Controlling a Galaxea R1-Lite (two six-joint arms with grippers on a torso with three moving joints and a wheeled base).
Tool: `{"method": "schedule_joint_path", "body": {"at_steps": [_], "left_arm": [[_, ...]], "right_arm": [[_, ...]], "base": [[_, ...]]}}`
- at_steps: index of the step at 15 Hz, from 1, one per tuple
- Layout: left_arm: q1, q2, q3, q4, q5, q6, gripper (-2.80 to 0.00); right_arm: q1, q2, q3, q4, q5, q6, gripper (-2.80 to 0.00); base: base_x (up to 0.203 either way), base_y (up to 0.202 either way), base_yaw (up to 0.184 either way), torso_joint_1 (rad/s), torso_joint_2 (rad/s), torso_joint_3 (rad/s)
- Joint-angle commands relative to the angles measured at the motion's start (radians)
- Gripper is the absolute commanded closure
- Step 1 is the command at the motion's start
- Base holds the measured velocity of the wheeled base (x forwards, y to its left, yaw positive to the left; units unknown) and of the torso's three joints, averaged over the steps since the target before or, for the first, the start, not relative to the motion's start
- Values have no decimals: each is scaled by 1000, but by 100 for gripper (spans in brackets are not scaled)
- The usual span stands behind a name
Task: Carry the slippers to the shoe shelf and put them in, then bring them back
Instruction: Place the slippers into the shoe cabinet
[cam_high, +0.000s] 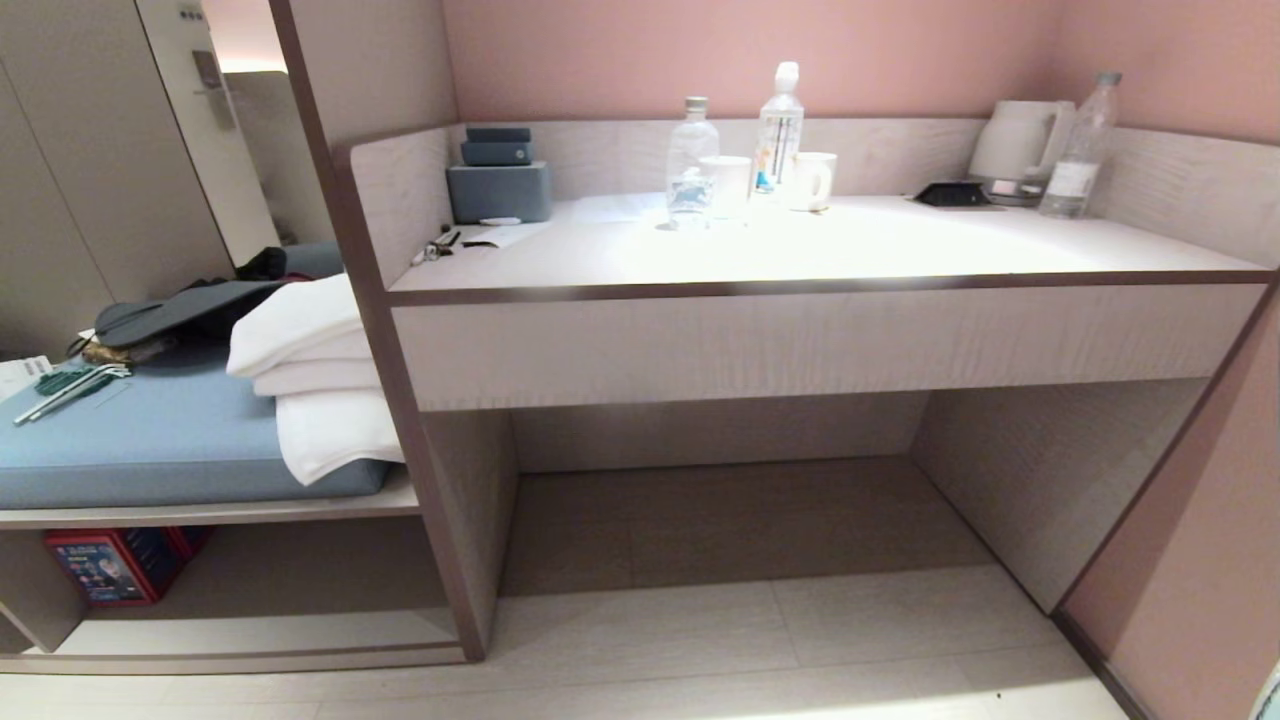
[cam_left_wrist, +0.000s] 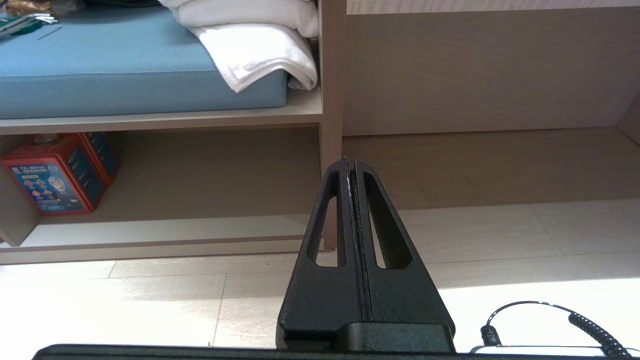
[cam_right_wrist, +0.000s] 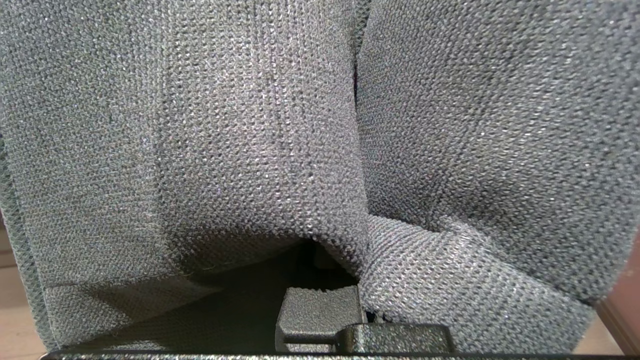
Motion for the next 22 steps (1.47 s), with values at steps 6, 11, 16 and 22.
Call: {"method": "schedule_joint_path", "body": {"at_steps": [6, 11, 16, 22], "left_arm": [[-1, -1, 0, 0, 0, -2, 0], [-1, -1, 1, 0, 0, -2, 0], [-1, -1, 1, 0, 0, -2, 0], [-1, -1, 0, 0, 0, -4, 0]], "right_arm": [[-1, 0, 2, 0, 0, -2, 0], [-1, 0, 2, 0, 1, -22, 0], [0, 0, 2, 0, 1, -24, 0], [0, 0, 2, 0, 1, -12, 0]], "base": [[1, 44, -2, 1, 2, 2], [0, 195, -3, 3, 4, 2], [0, 195, -4, 1, 1, 1], [0, 194, -2, 3, 1, 3]]}}
